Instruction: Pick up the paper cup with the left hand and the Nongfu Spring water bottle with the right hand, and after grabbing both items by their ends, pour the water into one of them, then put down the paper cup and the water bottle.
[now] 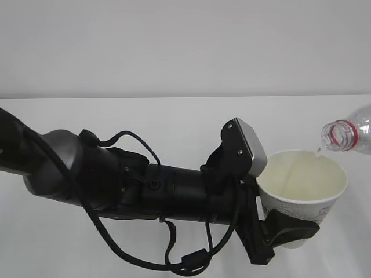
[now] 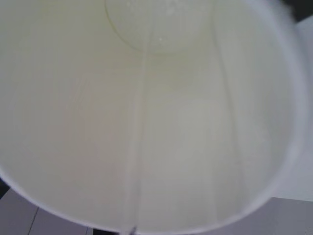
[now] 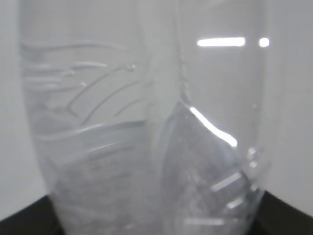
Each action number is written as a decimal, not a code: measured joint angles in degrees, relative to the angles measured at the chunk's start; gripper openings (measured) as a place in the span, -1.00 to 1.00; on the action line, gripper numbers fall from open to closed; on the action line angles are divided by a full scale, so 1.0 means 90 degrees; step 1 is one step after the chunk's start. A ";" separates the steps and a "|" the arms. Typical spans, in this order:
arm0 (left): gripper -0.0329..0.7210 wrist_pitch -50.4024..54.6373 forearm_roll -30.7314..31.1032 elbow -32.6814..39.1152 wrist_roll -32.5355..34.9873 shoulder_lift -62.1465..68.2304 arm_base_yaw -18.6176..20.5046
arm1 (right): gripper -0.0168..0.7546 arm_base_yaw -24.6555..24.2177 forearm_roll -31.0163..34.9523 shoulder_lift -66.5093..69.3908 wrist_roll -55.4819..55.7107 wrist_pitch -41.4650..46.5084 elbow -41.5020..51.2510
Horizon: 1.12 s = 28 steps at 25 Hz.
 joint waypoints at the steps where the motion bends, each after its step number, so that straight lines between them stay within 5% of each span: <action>1: 0.45 0.0000 0.0000 0.0000 0.0000 0.0000 0.0000 | 0.21 0.0000 0.0008 0.0000 0.0000 0.0000 0.0000; 28: 0.45 0.0014 0.0000 0.0000 0.0000 0.0000 0.0000 | 0.21 0.0000 0.0008 0.0000 -0.0038 -0.0015 0.0000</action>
